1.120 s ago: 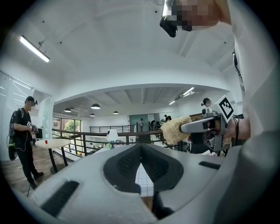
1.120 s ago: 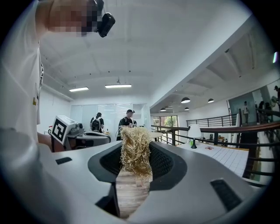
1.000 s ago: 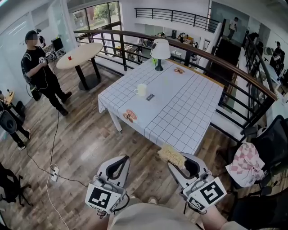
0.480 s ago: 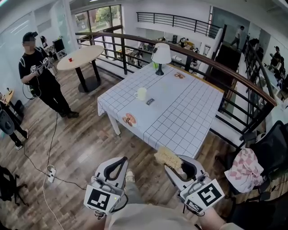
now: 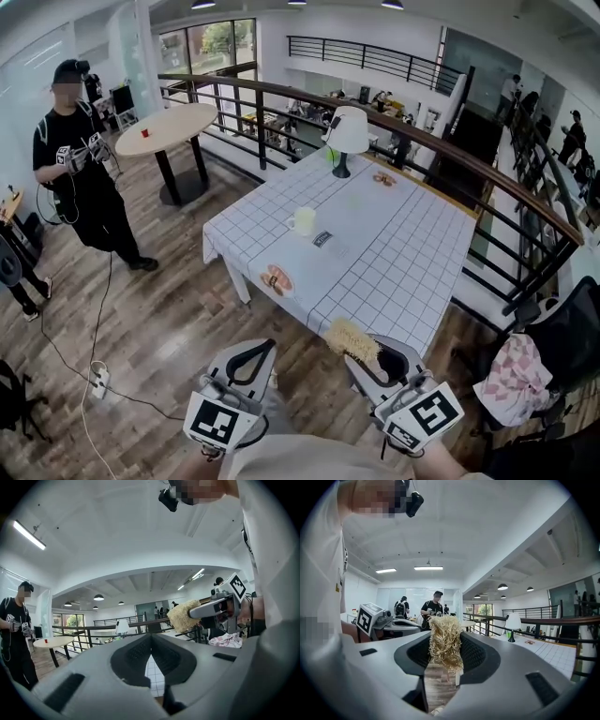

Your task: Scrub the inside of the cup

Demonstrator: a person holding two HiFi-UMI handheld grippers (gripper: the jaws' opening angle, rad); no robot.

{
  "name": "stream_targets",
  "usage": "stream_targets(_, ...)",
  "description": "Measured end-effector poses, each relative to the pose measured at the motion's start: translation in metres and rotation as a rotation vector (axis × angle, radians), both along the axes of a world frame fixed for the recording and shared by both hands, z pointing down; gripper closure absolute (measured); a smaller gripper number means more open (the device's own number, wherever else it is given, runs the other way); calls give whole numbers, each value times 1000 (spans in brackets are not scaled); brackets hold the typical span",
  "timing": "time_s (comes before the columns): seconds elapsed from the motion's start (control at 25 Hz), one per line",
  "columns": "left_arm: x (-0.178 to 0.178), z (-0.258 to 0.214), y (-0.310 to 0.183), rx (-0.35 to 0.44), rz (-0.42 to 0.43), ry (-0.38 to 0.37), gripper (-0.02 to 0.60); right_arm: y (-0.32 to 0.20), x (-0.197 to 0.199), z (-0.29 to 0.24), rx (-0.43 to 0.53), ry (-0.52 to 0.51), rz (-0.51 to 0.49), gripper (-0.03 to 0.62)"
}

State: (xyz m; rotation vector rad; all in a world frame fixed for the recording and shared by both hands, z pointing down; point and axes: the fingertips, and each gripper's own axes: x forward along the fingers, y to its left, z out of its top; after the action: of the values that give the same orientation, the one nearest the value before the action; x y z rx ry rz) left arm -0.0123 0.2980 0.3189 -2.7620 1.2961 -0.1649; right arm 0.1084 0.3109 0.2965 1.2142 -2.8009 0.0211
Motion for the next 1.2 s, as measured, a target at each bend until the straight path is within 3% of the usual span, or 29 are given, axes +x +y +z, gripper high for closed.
stream_targets(0.28, -20, 12, -90, -43, 10, -15, 569, -89, -16, 11, -43, 16, 16, 441)
stream_targets(0.72, -51, 1, -215, -69, 61, 12, 569, -215, -33, 2, -85, 32, 135, 441)
stream_targets(1.2, -72, -6, -336, -87, 217, 45, 569, -338, -48, -11, -91, 46, 288, 441)
